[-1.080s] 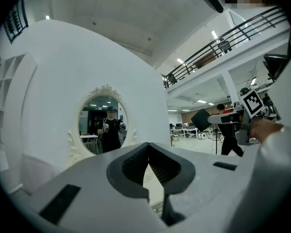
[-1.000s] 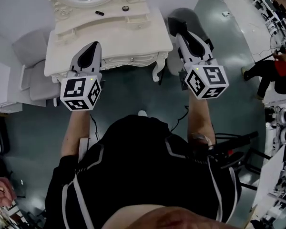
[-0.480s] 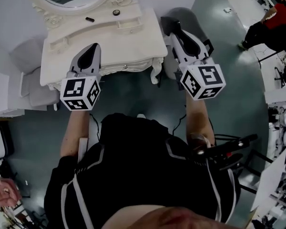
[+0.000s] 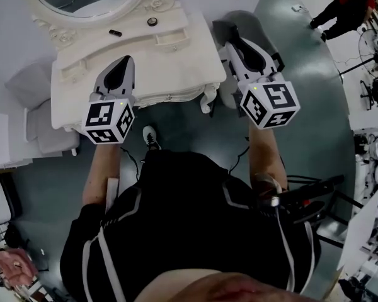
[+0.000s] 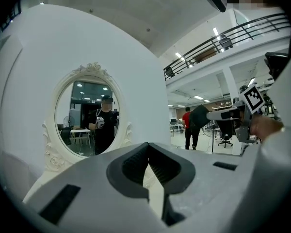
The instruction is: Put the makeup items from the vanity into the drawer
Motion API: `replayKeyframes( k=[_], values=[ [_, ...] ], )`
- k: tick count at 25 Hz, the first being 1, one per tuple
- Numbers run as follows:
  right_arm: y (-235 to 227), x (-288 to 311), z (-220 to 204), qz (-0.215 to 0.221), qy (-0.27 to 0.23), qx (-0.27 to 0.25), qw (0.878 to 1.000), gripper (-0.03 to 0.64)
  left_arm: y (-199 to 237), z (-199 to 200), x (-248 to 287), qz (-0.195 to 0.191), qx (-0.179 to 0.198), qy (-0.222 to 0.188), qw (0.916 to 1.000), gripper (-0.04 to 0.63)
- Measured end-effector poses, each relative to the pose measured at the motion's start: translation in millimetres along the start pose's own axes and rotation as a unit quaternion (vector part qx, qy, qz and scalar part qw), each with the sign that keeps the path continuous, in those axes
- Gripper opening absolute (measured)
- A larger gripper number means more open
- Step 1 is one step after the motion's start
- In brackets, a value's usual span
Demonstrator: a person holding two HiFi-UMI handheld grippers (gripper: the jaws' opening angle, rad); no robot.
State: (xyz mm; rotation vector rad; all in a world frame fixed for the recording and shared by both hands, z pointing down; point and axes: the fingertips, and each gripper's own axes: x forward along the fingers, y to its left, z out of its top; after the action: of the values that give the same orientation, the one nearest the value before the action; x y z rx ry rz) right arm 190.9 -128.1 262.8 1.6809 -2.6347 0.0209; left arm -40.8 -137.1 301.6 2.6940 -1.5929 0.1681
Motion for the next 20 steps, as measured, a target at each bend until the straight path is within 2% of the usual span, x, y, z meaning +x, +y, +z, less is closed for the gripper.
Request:
replayKeyframes(
  k=[12, 20],
  values=[
    [12.6, 103.4, -9.6, -0.031, 0.033, -0.005, 0.999, 0.092, 86.9, -10.1, 67.8, -0.049, -0.013, 0.005, 0.9987, 0.005],
    [19.1, 153.1, -23.7, -0.053, 0.055, 0.002, 0.997, 0.092, 122.5, -19.7, 95.8, -0.085, -0.013, 0.016, 0.9961, 0.005]
  ],
)
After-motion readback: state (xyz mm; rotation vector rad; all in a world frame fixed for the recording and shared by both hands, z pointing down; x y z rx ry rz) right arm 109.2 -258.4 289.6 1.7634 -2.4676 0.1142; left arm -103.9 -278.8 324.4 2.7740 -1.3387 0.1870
